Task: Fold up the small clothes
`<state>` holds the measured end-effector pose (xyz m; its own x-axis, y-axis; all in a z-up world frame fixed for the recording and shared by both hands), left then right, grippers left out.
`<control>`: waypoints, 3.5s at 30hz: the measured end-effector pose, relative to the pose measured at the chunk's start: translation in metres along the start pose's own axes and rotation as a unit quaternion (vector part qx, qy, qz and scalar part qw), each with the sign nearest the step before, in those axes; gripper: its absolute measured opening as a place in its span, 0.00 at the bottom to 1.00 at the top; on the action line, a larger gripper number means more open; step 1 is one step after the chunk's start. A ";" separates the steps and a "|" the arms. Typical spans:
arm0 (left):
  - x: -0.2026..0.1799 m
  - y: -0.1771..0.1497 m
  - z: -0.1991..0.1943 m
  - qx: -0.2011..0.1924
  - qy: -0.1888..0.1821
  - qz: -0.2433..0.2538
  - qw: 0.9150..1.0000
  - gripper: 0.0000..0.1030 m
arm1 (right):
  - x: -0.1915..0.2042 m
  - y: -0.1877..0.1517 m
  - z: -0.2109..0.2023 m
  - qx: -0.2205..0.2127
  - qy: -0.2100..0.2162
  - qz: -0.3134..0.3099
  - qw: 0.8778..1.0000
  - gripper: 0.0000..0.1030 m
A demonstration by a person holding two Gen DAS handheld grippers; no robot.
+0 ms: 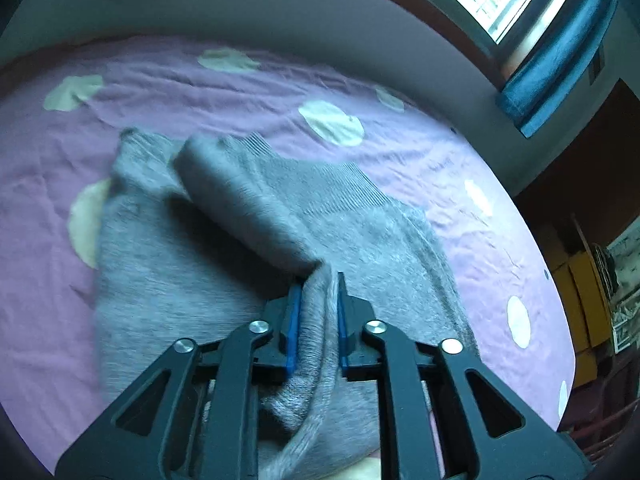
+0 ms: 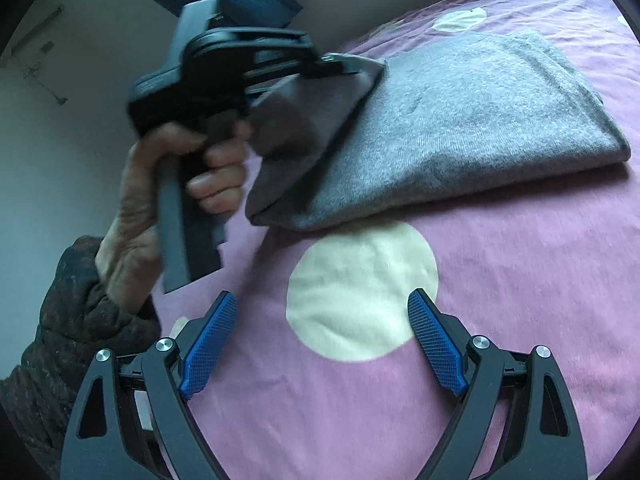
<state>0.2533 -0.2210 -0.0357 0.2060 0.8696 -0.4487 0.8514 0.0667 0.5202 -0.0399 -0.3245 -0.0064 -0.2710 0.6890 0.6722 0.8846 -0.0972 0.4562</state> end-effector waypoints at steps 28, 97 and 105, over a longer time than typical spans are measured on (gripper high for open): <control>0.076 -0.102 -0.106 -0.090 0.053 0.023 0.994 0.76 | -0.025 0.055 -0.038 -0.039 0.113 0.122 0.985 0.84; 0.069 -0.098 -0.051 -0.026 0.084 0.013 0.996 0.89 | -0.176 0.194 0.024 -0.012 -0.012 0.197 0.980 0.29; 0.069 -0.098 -0.051 -0.027 0.081 0.012 0.996 0.89 | -0.163 0.135 -0.037 -0.038 0.028 0.216 0.975 0.57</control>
<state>0.1595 -0.1421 -0.0808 0.1420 0.9385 -0.3149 0.8195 0.0670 0.5692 0.1094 -0.4767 -0.0324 0.0975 0.5316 0.8414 0.8906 -0.4240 0.1647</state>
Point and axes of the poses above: each gripper's, at about its wrist camera, not at the fingertips, and z roughly the way its jaws point, x to its left, y to its top, the point moved 5 cm from there along z, roughly the way its jaws point, and after that the axes turned 4 degrees about -z, right-handed, at the moved point
